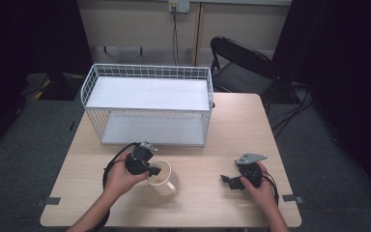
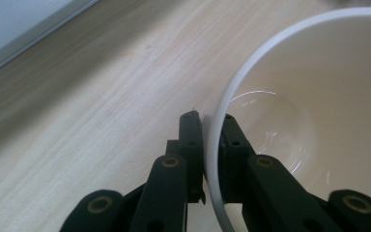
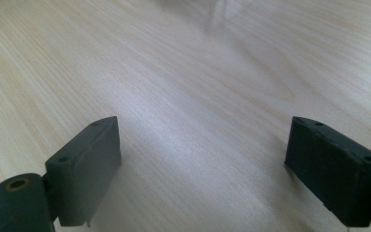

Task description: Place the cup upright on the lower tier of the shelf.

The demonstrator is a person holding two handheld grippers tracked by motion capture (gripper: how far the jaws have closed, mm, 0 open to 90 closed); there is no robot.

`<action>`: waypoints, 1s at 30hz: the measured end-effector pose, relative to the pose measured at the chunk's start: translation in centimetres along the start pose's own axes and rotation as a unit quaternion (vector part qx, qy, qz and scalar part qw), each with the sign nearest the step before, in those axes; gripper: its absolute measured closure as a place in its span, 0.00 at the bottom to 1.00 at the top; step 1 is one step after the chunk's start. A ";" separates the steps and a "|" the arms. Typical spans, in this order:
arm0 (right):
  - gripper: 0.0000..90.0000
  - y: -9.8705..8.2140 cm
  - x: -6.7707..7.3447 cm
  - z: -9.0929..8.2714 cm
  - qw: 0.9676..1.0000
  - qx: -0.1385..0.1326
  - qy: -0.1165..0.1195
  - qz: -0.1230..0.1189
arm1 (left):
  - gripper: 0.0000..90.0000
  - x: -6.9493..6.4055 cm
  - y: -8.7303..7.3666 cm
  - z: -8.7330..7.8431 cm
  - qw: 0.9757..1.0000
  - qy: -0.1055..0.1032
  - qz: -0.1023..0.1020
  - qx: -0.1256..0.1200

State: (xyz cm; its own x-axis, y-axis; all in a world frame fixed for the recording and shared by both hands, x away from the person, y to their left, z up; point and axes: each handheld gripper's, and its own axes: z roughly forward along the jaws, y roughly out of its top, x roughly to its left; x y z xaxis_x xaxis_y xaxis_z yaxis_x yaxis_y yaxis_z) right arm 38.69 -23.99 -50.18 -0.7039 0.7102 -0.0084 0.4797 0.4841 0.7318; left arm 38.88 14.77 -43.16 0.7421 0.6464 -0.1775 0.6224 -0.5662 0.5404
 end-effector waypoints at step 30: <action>0.13 0.0 0.0 0.0 1.000 0.000 0.000 0.000 | 0.93 5.3 -0.8 -2.0 0.990 0.093 -0.089 -0.052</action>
State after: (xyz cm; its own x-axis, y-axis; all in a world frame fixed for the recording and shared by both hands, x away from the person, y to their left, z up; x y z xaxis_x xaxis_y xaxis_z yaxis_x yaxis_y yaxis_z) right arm 38.69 -23.99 -50.18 -0.7040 0.7101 -0.0080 0.4798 0.4839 0.7319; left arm 41.83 19.70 -42.93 0.5588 0.8195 -0.1276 0.7029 -0.3863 0.5973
